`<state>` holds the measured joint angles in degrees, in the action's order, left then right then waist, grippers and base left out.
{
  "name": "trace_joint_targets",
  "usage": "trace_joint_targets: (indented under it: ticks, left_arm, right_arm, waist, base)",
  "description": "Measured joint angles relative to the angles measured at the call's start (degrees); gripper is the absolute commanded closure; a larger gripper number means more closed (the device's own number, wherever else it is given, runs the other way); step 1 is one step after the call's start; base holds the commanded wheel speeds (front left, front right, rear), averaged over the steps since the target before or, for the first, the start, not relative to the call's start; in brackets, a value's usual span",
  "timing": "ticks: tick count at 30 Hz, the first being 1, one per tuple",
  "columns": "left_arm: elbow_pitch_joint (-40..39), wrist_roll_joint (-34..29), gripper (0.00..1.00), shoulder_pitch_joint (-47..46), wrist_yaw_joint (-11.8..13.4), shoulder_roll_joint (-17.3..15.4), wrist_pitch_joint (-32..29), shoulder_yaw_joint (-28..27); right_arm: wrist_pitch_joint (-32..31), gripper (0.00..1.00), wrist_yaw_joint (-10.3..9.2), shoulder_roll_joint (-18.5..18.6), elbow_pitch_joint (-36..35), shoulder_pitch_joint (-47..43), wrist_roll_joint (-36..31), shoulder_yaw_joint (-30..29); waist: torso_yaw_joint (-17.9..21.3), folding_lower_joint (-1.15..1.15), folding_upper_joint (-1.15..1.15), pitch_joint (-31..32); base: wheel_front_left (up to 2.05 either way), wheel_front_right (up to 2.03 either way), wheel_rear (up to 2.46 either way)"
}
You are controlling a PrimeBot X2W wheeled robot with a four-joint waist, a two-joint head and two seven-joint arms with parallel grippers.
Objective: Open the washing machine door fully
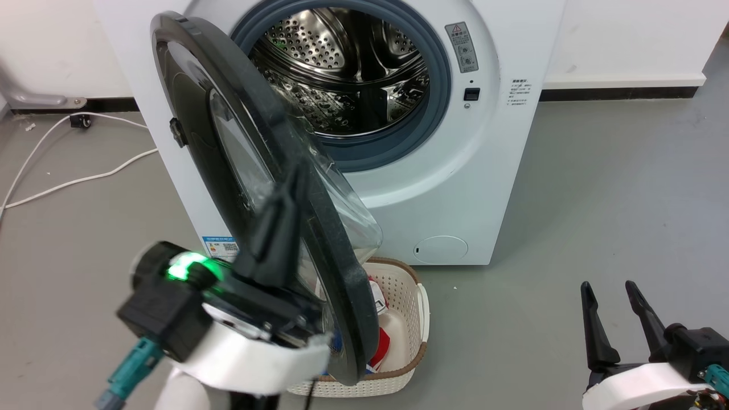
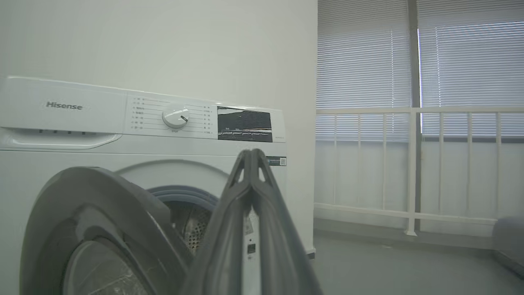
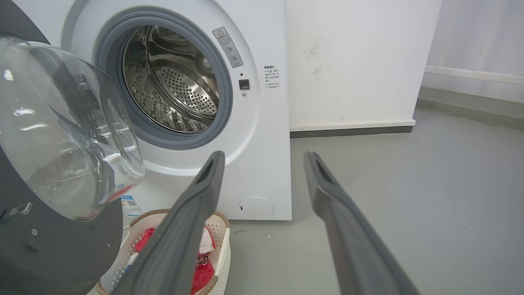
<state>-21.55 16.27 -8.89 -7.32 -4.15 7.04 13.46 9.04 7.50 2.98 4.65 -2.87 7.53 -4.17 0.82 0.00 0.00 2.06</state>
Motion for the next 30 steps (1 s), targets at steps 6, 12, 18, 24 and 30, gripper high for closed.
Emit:
trace_joint_targets:
  ticks: [6, 12, 18, 24, 30]
  left_arm:
    - [-3.6, 5.3, 1.00, 3.0, -0.1, -2.2, -6.5, 9.6]
    - [-3.1, 8.5, 1.00, 6.3, -0.1, -4.7, -11.2, 16.2]
    - [3.0, 8.9, 1.00, 9.8, -0.1, -6.3, -12.9, 19.9]
    - [11.9, 6.7, 1.00, 9.4, 0.3, -5.5, -8.6, 19.9]
    - [19.2, 6.0, 1.00, 6.0, 0.5, -3.9, -4.2, 19.1]
  right_arm:
    - [-0.3, 0.00, 0.00, 0.0, -0.2, -0.6, 0.0, -0.6]
    - [-0.8, 0.00, 0.00, 0.0, -0.6, -0.9, 0.1, -1.2]
    - [-1.4, 0.00, 0.00, 0.0, -0.9, -1.1, 0.1, -1.5]
    - [-1.9, 0.00, 0.00, 0.0, -1.1, -1.1, 0.1, -1.4]
    - [-2.3, 0.00, 0.00, 0.0, -1.3, -1.1, 0.2, -1.1]
  waist:
    - [-0.7, 0.00, 0.00, 0.0]
    - [-1.5, 0.00, 0.00, -0.1]
    - [-2.2, 0.00, 0.00, -0.5]
    - [-2.2, 0.00, 0.00, -1.2]
    - [-1.7, 0.00, 0.00, -1.6]
  base:
    - [0.00, 0.00, 0.00]
    - [0.00, 0.00, 0.00]
    - [0.00, 0.00, 0.00]
    - [0.00, 0.00, 0.00]
    - [0.00, 0.00, 0.00]
